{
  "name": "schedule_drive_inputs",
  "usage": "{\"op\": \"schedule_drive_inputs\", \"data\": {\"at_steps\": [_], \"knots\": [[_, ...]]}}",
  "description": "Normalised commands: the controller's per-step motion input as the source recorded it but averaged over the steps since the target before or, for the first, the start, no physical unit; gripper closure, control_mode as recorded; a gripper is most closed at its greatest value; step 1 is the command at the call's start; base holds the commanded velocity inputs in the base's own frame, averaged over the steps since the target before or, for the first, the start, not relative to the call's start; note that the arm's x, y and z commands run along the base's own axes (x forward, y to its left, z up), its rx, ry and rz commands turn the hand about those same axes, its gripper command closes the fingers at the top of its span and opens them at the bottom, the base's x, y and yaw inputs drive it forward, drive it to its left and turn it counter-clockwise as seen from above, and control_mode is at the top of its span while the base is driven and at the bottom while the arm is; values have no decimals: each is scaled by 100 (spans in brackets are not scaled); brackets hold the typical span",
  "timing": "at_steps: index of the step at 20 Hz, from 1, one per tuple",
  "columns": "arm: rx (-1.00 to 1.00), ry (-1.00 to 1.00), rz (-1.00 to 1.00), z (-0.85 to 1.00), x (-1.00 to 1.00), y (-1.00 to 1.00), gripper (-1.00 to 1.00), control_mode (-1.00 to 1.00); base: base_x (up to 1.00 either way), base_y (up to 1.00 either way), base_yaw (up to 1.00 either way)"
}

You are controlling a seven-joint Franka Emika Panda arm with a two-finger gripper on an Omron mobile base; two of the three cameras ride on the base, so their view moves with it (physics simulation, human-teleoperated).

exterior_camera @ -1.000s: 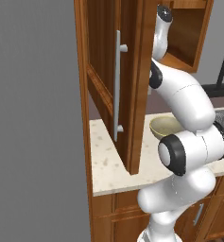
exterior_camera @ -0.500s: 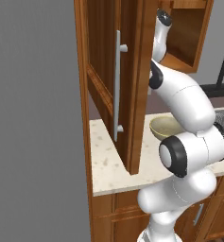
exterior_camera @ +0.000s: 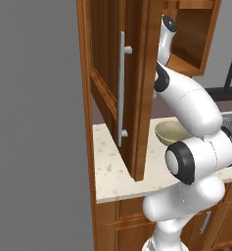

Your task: Pick the peachs from the cabinet and place them in one bowl. Pick the squash from the sink and place it in the other bowl.

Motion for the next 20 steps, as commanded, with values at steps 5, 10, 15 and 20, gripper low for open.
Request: {"op": "schedule_drive_inputs", "data": {"at_steps": [5,10,15,20], "knots": [[0,0,0,0,2,41,-100,-100,0,0,0],[0,0,0,0,8,20,-100,-100,0,0,0],[0,0,1,0,2,0,-100,-100,0,0,0],[0,0,0,-1,1,1,-100,-100,0,0,0]]}}
